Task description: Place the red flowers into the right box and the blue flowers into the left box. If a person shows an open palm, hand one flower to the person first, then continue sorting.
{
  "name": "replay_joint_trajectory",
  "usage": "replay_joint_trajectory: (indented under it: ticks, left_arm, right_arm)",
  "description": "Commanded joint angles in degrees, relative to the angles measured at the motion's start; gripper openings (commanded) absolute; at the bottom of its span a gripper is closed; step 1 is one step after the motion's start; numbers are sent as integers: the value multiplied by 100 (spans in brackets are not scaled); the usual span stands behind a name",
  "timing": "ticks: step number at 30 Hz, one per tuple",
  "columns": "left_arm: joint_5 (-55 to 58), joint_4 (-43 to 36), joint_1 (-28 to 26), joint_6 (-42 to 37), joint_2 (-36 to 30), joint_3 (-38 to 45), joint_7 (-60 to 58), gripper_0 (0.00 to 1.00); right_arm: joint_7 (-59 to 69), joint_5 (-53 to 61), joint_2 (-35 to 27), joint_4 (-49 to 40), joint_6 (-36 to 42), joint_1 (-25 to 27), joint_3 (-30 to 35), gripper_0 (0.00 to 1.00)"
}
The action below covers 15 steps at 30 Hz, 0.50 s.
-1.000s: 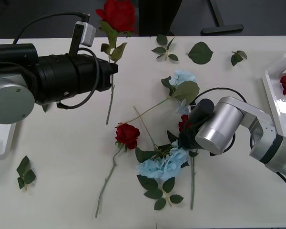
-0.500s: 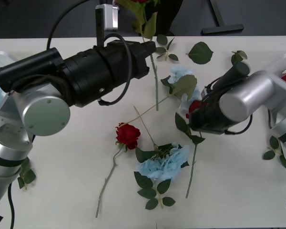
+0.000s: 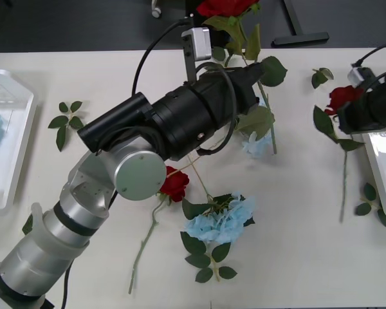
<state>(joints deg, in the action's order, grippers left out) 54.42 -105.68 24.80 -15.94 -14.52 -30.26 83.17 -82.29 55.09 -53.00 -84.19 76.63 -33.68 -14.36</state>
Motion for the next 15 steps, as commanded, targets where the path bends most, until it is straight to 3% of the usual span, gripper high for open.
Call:
replay_joint_trajectory:
  ticks: [1,6,15]
  left_arm:
    - [-63,162,491,161,415,-76,-434,0]
    - [183,214,684,337,441,-120,-434,0]
    - [183,214,930,372,459,-199,-407,0]
  right_arm:
    - [-68,-227,-703,61,-209,-174,12,0]
    - [-147,-1167,-861,113,-491,-262,3,0]
    - [-428,-3022,-615,649,-1334,-262,-23,0]
